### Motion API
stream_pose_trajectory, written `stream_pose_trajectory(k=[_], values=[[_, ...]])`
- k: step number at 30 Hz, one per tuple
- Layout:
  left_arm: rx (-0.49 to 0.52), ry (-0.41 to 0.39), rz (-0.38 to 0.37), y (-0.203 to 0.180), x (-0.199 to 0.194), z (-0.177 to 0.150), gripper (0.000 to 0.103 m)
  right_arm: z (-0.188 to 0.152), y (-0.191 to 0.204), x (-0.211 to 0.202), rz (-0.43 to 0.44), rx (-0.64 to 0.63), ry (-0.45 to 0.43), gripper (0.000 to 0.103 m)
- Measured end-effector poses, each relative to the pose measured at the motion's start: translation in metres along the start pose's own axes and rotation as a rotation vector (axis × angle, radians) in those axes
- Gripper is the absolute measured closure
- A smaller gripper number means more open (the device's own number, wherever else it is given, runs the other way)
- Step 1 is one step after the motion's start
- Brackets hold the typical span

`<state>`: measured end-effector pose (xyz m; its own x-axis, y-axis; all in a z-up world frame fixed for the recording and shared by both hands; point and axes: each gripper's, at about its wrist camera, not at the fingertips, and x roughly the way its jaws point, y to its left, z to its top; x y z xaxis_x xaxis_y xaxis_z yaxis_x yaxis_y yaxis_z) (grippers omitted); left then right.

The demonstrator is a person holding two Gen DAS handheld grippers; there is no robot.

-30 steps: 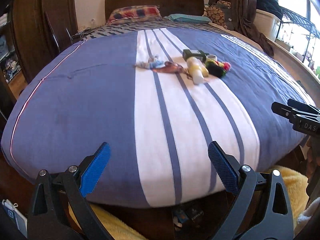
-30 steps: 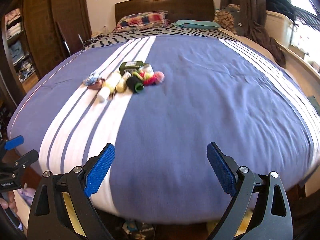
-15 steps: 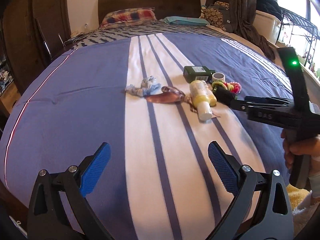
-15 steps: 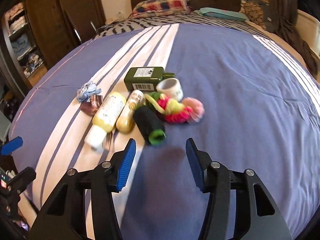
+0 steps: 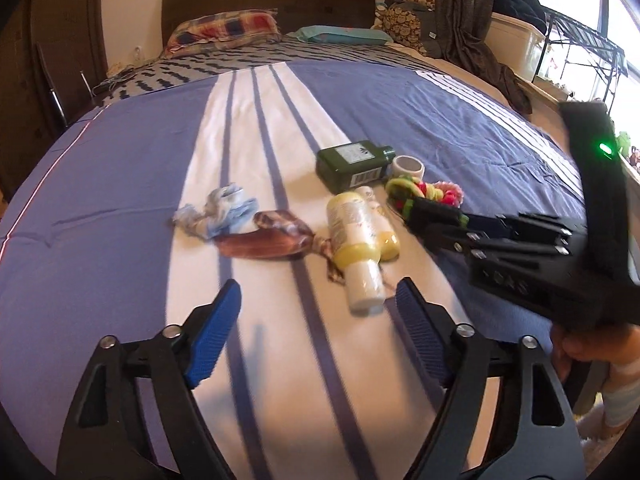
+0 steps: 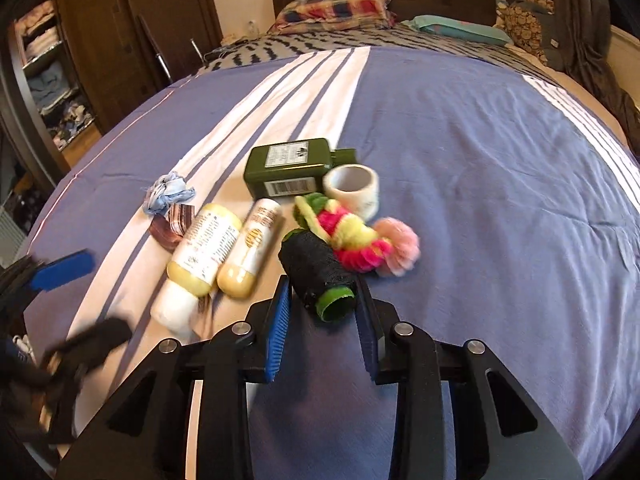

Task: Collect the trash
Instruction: 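Grasp the yellow lotion bottle with left tool while right tool grasps black spool, then lower both held items into the bin and open both tools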

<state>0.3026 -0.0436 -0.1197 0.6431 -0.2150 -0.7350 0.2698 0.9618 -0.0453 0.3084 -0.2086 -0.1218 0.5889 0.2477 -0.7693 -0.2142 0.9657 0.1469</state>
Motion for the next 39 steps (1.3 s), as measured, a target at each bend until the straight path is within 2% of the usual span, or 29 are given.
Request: stream_pose_trajectory(k=[4, 7, 10, 15, 18, 24, 29, 34, 39], values=[[0.004, 0.010, -0.029, -0.005, 0.018, 0.012, 0.052, -0.014, -0.010, -0.014, -0.008, 0.020, -0.028, 0.071], [0.002, 0.020, -0.038, -0.009, 0.030, 0.020, 0.060, -0.023, -0.015, -0.023, -0.017, 0.025, -0.045, 0.071], [0.009, 0.032, -0.040, -0.013, 0.040, 0.025, 0.061, -0.028, -0.019, -0.027, -0.010, 0.033, -0.052, 0.071], [-0.001, 0.045, -0.047, -0.015, 0.055, 0.032, 0.070, -0.035, -0.023, -0.033, -0.009, 0.044, -0.065, 0.071], [-0.006, 0.092, -0.041, -0.016, 0.072, 0.033, 0.069, -0.038, -0.028, -0.035, -0.007, 0.056, -0.066, 0.071], [0.004, 0.067, -0.036, -0.020, 0.065, 0.032, 0.073, -0.045, -0.030, -0.044, -0.020, 0.064, -0.084, 0.071], [0.021, 0.033, -0.031, -0.025, 0.034, 0.030, 0.073, -0.044, -0.025, -0.063, -0.037, 0.057, -0.112, 0.072], [0.029, -0.031, -0.029, -0.028, -0.025, 0.020, 0.073, -0.047, -0.011, -0.098, -0.052, 0.041, -0.164, 0.072], [0.047, -0.103, -0.005, -0.032, -0.090, -0.005, 0.073, -0.060, 0.008, -0.143, -0.076, 0.030, -0.225, 0.072]])
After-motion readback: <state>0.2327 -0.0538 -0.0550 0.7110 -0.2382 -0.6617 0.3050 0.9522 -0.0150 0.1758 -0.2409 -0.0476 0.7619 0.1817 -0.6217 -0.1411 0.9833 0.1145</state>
